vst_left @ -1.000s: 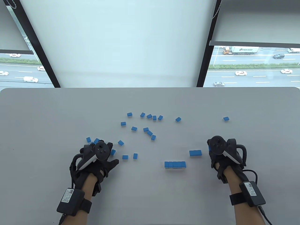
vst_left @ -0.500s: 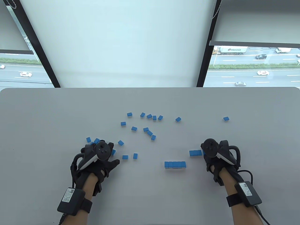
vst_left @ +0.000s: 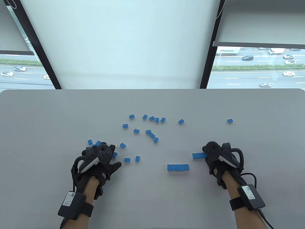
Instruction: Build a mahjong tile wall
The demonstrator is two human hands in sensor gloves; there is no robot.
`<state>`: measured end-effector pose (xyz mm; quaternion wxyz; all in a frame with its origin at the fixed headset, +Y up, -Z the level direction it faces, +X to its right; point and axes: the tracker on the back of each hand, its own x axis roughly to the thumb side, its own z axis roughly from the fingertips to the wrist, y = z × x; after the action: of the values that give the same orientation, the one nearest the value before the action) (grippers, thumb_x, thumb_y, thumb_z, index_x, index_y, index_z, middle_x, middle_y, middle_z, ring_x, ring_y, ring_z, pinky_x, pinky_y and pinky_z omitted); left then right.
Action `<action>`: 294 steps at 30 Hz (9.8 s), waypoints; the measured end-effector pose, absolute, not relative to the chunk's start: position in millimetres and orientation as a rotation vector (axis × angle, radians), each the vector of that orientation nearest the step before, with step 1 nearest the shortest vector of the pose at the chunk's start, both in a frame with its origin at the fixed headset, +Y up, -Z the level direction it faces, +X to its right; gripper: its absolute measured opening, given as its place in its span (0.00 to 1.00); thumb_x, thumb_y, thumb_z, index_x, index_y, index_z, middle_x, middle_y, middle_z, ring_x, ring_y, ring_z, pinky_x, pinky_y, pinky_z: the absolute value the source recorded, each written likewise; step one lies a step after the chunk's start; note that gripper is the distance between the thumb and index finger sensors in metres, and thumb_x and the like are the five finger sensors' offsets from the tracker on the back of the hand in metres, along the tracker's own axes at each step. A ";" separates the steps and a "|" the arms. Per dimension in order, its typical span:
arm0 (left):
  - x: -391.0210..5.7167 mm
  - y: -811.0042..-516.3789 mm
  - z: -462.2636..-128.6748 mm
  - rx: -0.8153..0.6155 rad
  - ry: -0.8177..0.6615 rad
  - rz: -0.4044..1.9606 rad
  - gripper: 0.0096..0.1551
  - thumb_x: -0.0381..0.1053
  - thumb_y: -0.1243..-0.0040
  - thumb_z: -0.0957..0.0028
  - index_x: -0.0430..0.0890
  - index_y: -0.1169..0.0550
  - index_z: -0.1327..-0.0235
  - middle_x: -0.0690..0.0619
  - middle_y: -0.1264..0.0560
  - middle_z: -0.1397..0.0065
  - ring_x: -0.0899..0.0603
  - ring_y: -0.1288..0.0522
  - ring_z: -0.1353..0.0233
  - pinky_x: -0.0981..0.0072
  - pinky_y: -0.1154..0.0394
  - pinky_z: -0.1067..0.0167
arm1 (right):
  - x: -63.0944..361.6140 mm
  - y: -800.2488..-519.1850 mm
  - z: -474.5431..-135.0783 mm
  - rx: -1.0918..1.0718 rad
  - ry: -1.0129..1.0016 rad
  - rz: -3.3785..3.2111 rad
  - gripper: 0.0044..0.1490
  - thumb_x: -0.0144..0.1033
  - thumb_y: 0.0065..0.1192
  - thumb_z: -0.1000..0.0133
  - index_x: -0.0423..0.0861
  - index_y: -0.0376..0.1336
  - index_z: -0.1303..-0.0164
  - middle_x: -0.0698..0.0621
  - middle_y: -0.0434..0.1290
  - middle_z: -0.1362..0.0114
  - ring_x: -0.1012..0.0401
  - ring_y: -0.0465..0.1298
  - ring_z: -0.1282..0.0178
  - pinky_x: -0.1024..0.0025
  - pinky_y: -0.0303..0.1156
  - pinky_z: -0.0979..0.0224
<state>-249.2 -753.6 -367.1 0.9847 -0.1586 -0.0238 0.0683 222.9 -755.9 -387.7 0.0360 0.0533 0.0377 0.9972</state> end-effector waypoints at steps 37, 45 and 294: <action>-261.5 -753.3 -366.6 -0.307 0.017 0.099 0.52 0.76 0.49 0.56 0.60 0.48 0.19 0.51 0.55 0.13 0.30 0.56 0.17 0.22 0.60 0.31 | 325.1 -736.6 -536.6 -0.554 0.304 3.129 0.45 0.43 0.70 0.53 0.68 0.51 0.28 0.64 0.51 0.17 0.51 0.71 0.28 0.49 0.67 0.25; -262.9 -759.0 -368.6 -0.328 0.029 0.077 0.52 0.77 0.49 0.56 0.60 0.49 0.19 0.50 0.55 0.13 0.29 0.56 0.17 0.22 0.61 0.31 | 326.1 -749.1 -548.0 -0.519 0.346 3.101 0.47 0.39 0.70 0.52 0.73 0.49 0.29 0.71 0.47 0.17 0.53 0.68 0.27 0.52 0.65 0.24; -243.0 -745.6 -364.4 -0.321 -0.078 0.138 0.52 0.76 0.49 0.56 0.60 0.48 0.19 0.49 0.55 0.13 0.30 0.55 0.17 0.22 0.60 0.31 | 1.7 -743.1 -486.3 0.160 0.457 3.267 0.42 0.55 0.72 0.58 0.51 0.63 0.35 0.52 0.74 0.37 0.55 0.79 0.54 0.53 0.74 0.42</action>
<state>-243.0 -745.6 -364.4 0.9840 -0.1597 -0.0386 0.0687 1.7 -743.1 -486.3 -0.0806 0.0484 0.1380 0.9860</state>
